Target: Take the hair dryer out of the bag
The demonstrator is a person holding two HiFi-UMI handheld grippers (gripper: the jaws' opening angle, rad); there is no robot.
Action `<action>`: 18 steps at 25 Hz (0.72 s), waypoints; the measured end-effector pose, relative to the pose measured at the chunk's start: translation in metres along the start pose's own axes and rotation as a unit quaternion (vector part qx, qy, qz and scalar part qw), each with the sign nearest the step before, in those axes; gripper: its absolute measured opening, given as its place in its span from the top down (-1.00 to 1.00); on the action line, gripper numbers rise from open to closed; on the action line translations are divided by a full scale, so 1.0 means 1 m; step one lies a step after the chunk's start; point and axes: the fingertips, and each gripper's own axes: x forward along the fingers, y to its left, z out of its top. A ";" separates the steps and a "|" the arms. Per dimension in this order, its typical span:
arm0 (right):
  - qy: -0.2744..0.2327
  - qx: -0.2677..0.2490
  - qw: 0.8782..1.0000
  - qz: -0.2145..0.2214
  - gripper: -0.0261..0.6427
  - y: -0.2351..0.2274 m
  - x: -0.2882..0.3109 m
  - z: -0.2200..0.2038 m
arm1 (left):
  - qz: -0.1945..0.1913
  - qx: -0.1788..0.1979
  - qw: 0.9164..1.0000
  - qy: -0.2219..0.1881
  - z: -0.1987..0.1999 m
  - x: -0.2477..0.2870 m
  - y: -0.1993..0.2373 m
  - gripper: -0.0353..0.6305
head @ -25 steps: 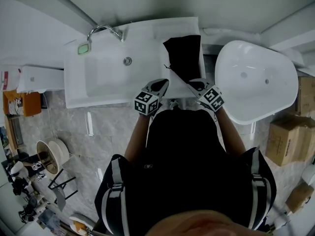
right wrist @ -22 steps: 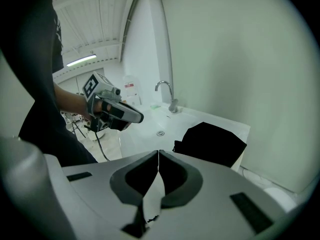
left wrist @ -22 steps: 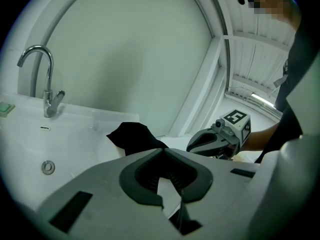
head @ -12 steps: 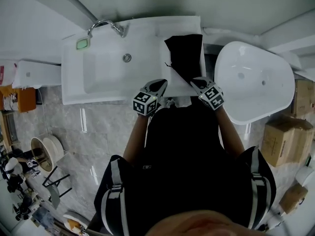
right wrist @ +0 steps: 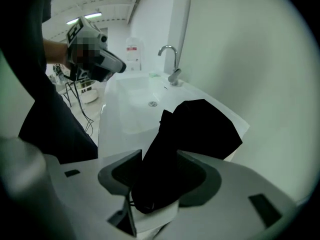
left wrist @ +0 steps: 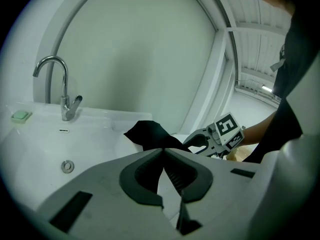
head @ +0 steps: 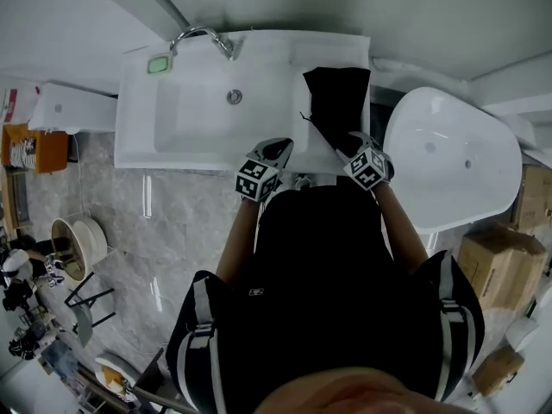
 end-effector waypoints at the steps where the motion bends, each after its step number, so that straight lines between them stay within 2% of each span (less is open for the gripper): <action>1: 0.005 -0.005 1.000 0.002 0.11 0.000 0.004 -0.002 | 0.004 0.000 1.000 0.001 0.000 0.000 0.002 0.84; 5: 0.021 -0.028 0.999 -0.010 0.11 -0.007 0.013 -0.011 | 0.017 0.017 0.999 0.022 -0.005 0.006 0.005 0.84; 8: 0.042 -0.087 0.995 -0.032 0.11 -0.020 0.016 -0.018 | 0.019 0.006 1.000 0.023 -0.006 0.016 0.006 0.84; 10: 0.042 -0.102 0.994 -0.023 0.19 -0.022 0.015 -0.021 | 0.022 -0.001 1.000 0.022 -0.005 0.024 0.005 0.84; 13: 0.027 -0.065 0.997 0.027 0.34 -0.019 0.009 -0.021 | 0.021 -0.010 1.000 0.017 0.000 0.036 -0.001 0.84; 16: -0.006 -0.018 0.996 0.082 0.40 -0.017 0.002 -0.011 | 0.012 -0.010 1.000 0.027 0.001 0.050 -0.010 0.84; 18: -0.022 0.004 0.994 0.111 0.59 -0.017 -0.006 -0.003 | 0.004 -0.012 0.999 0.035 0.000 0.059 -0.017 0.84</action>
